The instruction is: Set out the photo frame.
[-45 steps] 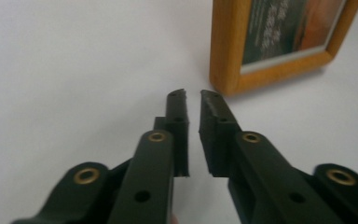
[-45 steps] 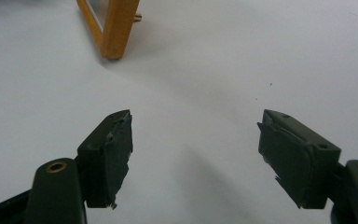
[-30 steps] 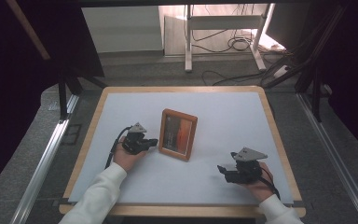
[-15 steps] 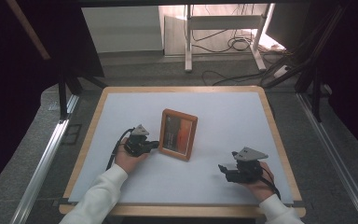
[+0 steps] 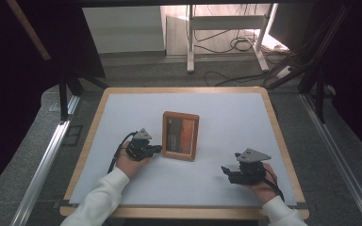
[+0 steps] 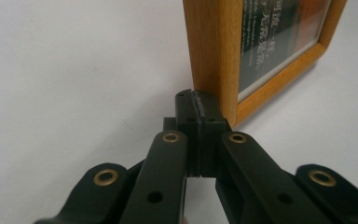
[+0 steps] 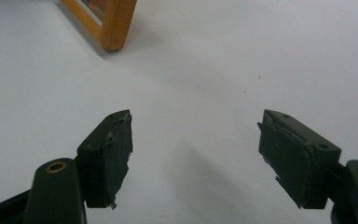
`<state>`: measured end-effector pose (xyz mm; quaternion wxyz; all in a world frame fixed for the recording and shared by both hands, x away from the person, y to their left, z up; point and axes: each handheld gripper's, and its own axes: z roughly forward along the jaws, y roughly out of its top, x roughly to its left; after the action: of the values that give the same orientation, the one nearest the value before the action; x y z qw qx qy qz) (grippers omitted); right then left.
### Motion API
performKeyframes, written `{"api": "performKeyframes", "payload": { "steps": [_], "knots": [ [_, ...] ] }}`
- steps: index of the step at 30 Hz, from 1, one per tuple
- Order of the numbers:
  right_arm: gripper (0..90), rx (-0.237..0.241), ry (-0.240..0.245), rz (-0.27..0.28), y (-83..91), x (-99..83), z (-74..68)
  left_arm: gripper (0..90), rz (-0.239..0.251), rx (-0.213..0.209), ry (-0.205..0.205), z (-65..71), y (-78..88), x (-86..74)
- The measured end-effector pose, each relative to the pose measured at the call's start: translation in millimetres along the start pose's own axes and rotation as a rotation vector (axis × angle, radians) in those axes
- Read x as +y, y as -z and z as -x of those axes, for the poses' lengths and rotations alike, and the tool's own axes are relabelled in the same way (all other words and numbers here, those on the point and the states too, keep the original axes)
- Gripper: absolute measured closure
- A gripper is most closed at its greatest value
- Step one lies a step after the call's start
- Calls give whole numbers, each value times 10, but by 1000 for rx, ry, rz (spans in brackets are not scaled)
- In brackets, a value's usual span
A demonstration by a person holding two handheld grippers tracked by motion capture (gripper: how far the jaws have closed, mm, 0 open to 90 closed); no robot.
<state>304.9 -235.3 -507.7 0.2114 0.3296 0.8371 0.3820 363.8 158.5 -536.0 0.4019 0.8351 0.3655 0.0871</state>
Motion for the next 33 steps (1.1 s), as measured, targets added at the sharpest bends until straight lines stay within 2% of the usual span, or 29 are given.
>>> {"api": "performKeyframes", "payload": {
  "steps": [21, 26, 33],
  "knots": [
    [257, -3, 7, -7, -4, -7, 12, 899, -14, -18, -13, 62, -4, -15],
    [255, -2, -3, -3, -4, -6, 13, 899, -14, -6, -20, 64, 13, -15],
    [255, 7, -9, 1, -25, -3, 54, 898, 3, 14, -14, 40, 133, -74]
  ]
}}
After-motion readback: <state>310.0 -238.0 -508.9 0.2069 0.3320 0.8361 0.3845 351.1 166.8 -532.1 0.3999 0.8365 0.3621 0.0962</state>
